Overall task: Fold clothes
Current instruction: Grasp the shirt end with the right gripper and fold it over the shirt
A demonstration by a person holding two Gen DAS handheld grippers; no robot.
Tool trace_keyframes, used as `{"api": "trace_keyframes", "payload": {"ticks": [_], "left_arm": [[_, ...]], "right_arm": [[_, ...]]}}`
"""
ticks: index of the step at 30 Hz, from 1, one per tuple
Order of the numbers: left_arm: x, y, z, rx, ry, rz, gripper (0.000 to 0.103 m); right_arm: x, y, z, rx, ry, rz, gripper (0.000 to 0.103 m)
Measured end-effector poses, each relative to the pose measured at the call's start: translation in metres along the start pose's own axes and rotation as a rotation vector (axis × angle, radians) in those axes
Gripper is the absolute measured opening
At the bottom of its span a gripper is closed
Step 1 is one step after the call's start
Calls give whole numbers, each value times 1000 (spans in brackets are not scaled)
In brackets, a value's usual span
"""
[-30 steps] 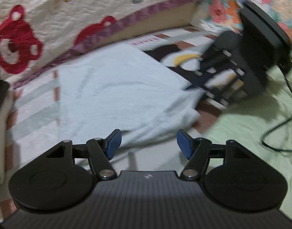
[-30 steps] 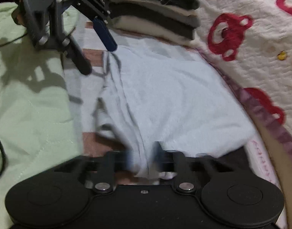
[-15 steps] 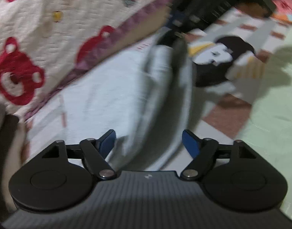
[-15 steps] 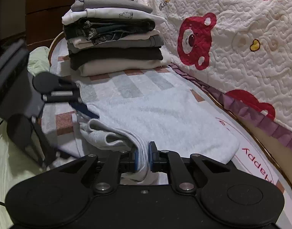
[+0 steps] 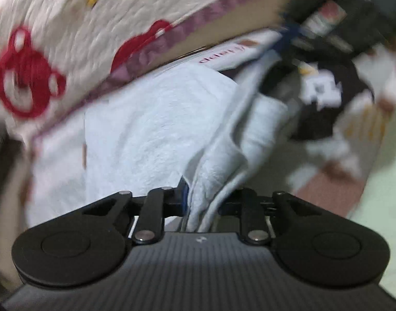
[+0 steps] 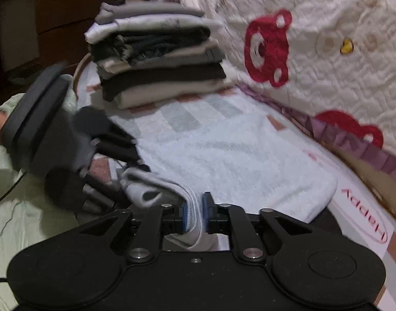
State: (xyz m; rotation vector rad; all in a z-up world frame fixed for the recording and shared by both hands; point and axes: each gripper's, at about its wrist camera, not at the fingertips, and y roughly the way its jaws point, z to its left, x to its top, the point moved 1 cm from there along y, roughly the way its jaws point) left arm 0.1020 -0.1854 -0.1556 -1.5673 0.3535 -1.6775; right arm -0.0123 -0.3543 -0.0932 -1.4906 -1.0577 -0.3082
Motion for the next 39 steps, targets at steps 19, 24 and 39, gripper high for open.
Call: {"api": "trace_keyframes", "payload": {"ticks": [19,24,39], "left_arm": [[9,0,50,-176,-275,50,33],[2,-18,34,-59,-110,-17,65],[-13,-51,3,250,240,19,13]], "right_arm": [[-14,2,22,-86,-206,-57,44],[1,2,4,-46,-80,-103,17],[17,-28,22,171,127,-166,16]]}}
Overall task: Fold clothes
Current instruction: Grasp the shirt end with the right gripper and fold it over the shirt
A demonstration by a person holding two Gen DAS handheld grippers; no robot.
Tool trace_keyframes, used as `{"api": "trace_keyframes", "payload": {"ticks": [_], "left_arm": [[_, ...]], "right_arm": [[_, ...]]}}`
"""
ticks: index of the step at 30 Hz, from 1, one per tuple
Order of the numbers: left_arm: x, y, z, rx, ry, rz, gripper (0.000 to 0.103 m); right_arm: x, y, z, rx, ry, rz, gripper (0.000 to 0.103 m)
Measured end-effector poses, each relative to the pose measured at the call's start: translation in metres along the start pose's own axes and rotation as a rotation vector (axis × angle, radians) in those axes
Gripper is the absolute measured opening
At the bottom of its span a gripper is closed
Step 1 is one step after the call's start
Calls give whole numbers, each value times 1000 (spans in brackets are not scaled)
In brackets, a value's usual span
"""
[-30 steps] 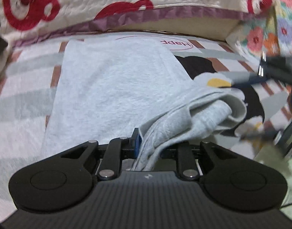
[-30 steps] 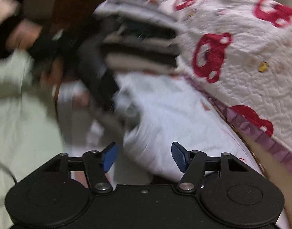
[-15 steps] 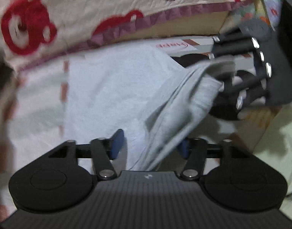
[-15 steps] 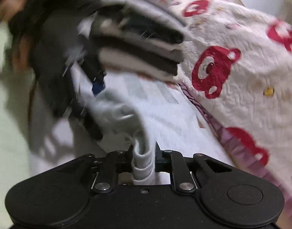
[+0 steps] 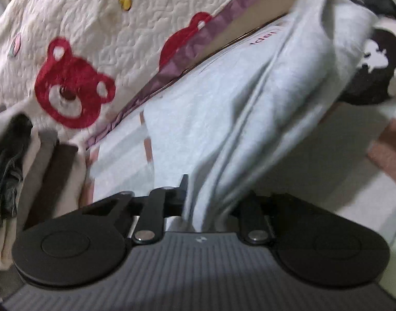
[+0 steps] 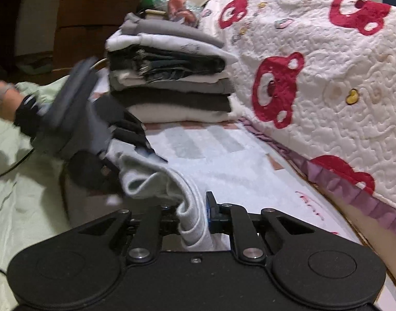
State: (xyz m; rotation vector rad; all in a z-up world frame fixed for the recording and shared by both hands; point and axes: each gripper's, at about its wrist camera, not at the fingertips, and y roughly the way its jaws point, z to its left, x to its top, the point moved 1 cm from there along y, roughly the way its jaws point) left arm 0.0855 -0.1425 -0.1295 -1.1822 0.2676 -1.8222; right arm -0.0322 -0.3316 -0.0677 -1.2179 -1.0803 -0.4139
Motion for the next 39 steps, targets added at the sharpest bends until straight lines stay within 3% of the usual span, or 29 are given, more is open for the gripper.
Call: {"api": "trace_keyframes", "payload": {"ticks": [8,11,15,19,21,22,23,27,30,33,39], "left_arm": [[-12,-64,8,-50,33,61,13],[-16,-88,10,-69,46,84,17],[-3,-73,15,-75,81,86,18],[17,-54,24,-87,106,75,22],[37,-37,39,-109,116,57,32],[45,-26,44,-111,149,65,42],[50,-10,50,-122,137,83,49],[72,52,70,-173,59,162,50],[72,79,84,-174,-66,170,49],[60,91,90,-181,-168,174,49],[37,82,100,-130,-290,84,43]], "right_arm": [[0,-20,34,139,72,-9,16],[-7,-24,37,183,152,3,16],[-16,-29,41,240,266,21,16],[-19,-28,1,180,451,-41,16],[-21,-24,-24,136,536,-47,16],[-22,-22,-37,113,577,-48,16],[-24,-20,-49,90,619,-48,16],[-48,10,-103,1,784,43,16],[-67,29,-125,-24,864,79,17],[-68,32,-132,-10,870,60,19],[-71,39,-145,20,880,22,20]]}}
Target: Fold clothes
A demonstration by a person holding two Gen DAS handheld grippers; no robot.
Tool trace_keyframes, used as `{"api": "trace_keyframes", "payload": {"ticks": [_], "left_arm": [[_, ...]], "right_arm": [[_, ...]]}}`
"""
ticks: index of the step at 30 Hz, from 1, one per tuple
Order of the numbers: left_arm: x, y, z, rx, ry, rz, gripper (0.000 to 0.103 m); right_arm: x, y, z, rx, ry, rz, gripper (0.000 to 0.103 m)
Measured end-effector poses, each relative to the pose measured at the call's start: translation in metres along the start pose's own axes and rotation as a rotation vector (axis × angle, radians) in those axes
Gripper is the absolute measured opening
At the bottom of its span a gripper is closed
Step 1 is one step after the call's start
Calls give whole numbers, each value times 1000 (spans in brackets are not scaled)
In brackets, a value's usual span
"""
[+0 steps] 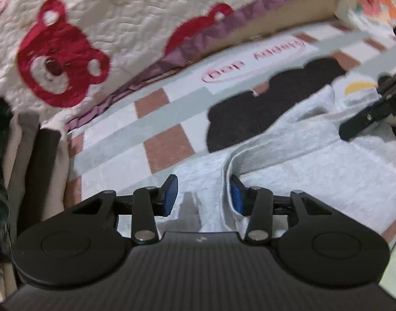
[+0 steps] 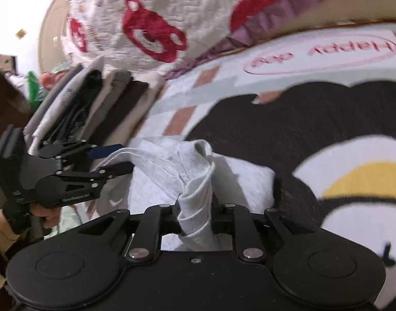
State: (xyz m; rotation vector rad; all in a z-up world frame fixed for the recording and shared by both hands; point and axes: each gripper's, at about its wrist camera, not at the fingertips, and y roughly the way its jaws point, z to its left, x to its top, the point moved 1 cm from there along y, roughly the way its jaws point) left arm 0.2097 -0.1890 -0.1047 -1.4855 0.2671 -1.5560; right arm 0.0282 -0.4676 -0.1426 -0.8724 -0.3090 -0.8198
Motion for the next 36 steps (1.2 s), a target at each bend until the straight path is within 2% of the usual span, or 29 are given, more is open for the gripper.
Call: {"api": "trace_keyframes", "payload": {"ticks": [2,4,9,11,12,14,18,21,26,28,31,33,36], "left_arm": [[2,5,5,31,-19,-20,40],[3,17,10,62,-38,-5,40],[-2,-8,34,77,-220,-102,40],[-4,-18,43,82,-294,-142,40],[-5,-24,48,85,-331,-162,40],[-7,-34,58,90,-405,-202,41],[-26,-49,27,-57,-344,-182,41],[-42,-26,11,-75,-333,-83,40],[-55,21,21,-71,-449,17,39],[-49,26,16,-48,-407,27,38],[-40,33,8,-12,-334,40,38],[-34,38,3,11,-285,48,38],[-28,42,2,23,-262,52,39]], "right_arm": [[3,2,-4,14,3,-7,20],[7,6,-9,-4,3,0,20],[17,17,-23,-58,3,23,28],[17,11,-24,-125,-2,-15,29],[16,7,-24,-162,-5,-36,33],[11,4,-19,-175,-40,-47,36],[0,-2,-6,-186,-116,-59,37],[-9,-6,4,-194,-173,-68,40],[-23,-12,20,-207,-268,-83,43],[-29,-15,27,-213,-307,-89,29],[-34,-14,31,-239,-360,-94,18],[-31,-5,20,-285,-372,-86,0],[-30,-3,9,-284,-349,-91,0]]}}
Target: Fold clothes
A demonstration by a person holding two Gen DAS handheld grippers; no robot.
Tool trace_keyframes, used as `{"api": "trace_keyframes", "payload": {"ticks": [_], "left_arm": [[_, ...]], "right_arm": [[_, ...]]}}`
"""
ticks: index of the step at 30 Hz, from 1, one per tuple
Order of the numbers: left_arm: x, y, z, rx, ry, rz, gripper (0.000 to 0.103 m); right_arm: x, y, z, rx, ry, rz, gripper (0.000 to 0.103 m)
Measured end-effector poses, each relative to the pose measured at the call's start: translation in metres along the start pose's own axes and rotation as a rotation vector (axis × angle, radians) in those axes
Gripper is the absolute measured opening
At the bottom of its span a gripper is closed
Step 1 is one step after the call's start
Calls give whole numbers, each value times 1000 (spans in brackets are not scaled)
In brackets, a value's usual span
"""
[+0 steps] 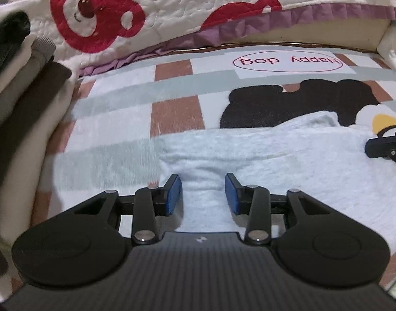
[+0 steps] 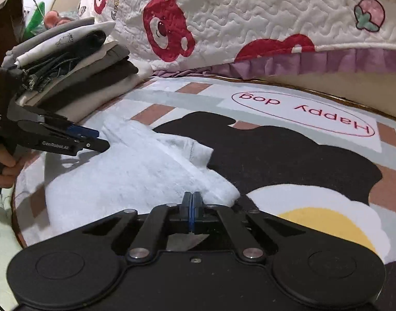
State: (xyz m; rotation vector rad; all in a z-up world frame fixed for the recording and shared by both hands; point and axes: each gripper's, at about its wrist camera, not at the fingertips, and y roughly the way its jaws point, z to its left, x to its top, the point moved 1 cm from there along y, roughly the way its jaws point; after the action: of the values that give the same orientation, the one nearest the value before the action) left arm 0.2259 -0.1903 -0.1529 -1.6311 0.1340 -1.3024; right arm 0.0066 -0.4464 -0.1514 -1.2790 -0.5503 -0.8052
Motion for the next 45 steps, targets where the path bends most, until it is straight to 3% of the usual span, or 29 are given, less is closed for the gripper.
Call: {"api": "trace_keyframes", "payload": {"ticks": [5,7,9,11,13,15,17,20,28,33,37,38,39,40,44,45], "left_arm": [[4,6,10,-21,-44,21,44],[6,8,13,-32,-58,39,44],[8,9,14,-36,-58,50,44],[8,10,16,-40,-78,59,45],[9,12,19,-45,-111,75,48],[10,14,22,-50,-144,91,48],[10,16,25,-55,-177,107,50],[11,18,28,-48,-218,126,54],[-12,-42,72,-109,-480,-112,54],[-45,-44,73,-158,-415,-20,57],[-65,-34,76,-186,-479,9,61],[-67,-33,78,-199,-511,13,61],[-70,-31,80,-214,-544,16,61],[-71,-30,81,-237,-573,31,61],[-72,-31,69,-352,-622,123,62],[-70,-31,65,-369,-616,134,62]], "right_arm": [[0,-11,-2,-39,89,21,0],[-6,-19,0,-16,188,50,0],[-13,-27,1,11,295,81,16],[-20,-35,3,39,401,112,20],[-27,-43,5,67,508,143,32],[-34,-50,6,96,614,174,53],[-41,-58,8,124,721,205,60],[-51,-70,10,167,880,251,60],[-75,-44,29,170,1088,172,63],[-101,-39,29,173,1284,-13,65],[-87,-33,41,99,1126,-57,66],[-83,-31,45,80,1081,-66,59],[-78,-30,47,54,1017,-69,37],[-71,-29,48,35,943,-73,30],[-34,-47,46,-31,603,-140,21],[-33,-49,43,-39,596,-142,21]]}}
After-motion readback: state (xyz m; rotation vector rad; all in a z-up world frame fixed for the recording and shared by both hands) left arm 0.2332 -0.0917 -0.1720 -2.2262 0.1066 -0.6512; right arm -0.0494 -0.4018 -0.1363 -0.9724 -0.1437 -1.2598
